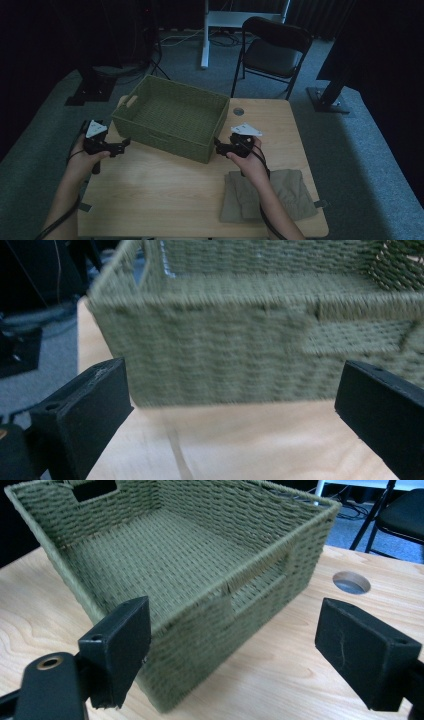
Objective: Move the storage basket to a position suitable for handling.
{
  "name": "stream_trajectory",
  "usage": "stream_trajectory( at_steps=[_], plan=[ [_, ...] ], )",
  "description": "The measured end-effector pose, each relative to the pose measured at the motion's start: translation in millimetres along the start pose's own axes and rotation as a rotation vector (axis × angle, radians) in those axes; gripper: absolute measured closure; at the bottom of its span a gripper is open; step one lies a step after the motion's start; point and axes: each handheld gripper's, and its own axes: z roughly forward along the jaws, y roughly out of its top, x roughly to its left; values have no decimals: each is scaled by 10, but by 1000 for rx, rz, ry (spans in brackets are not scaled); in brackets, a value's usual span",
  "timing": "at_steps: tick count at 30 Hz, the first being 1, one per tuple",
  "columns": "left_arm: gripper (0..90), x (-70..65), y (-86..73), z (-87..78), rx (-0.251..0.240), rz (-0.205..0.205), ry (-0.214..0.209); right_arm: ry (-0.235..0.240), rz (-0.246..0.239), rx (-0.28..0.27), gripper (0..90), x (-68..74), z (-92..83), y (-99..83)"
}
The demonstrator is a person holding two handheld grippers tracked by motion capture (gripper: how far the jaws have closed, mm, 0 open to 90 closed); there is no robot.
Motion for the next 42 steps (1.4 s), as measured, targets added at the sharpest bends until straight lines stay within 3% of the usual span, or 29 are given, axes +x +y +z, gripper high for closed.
stream_trajectory(
  at_steps=[4,7,9,14,17,19,21,24,29,32,33,35,36,38,39,42],
  plan=[
    [21,127,138,40,-23,15,18,9,13,-8,147,45,35,55],
    [21,221,194,93,-56,-29,18,4,20,-14,147,58,42,81],
    [49,275,206,143,-54,-30,47,-2,16,-15,149,53,43,99],
    [65,429,248,263,-55,-73,66,-14,22,-14,167,44,55,156],
    [80,502,301,342,-33,-46,107,-24,32,-5,197,29,96,175],
    [140,545,348,387,-55,-57,138,-23,36,7,216,18,130,176],
    [167,591,386,437,-85,-41,171,-27,40,19,230,16,165,172],
    [242,611,407,521,-105,-65,184,-26,46,29,244,29,221,161],
    [337,616,333,715,-34,-51,188,-22,63,44,309,51,318,124],
    [448,622,319,752,-48,-57,207,-50,23,59,334,59,372,92],
    [536,621,321,757,-57,-87,188,-42,40,60,370,57,382,88],
    [570,619,322,781,-27,-110,185,-27,93,76,405,59,386,96],
    [645,614,321,795,-20,-127,167,-26,98,85,424,65,386,108],
    [660,602,327,815,-6,-127,160,-29,95,96,449,79,386,125],
    [715,595,329,824,-7,-124,158,-27,95,106,486,92,384,139],
    [733,559,355,832,18,-109,193,-23,110,130,585,133,378,174]
  ],
)
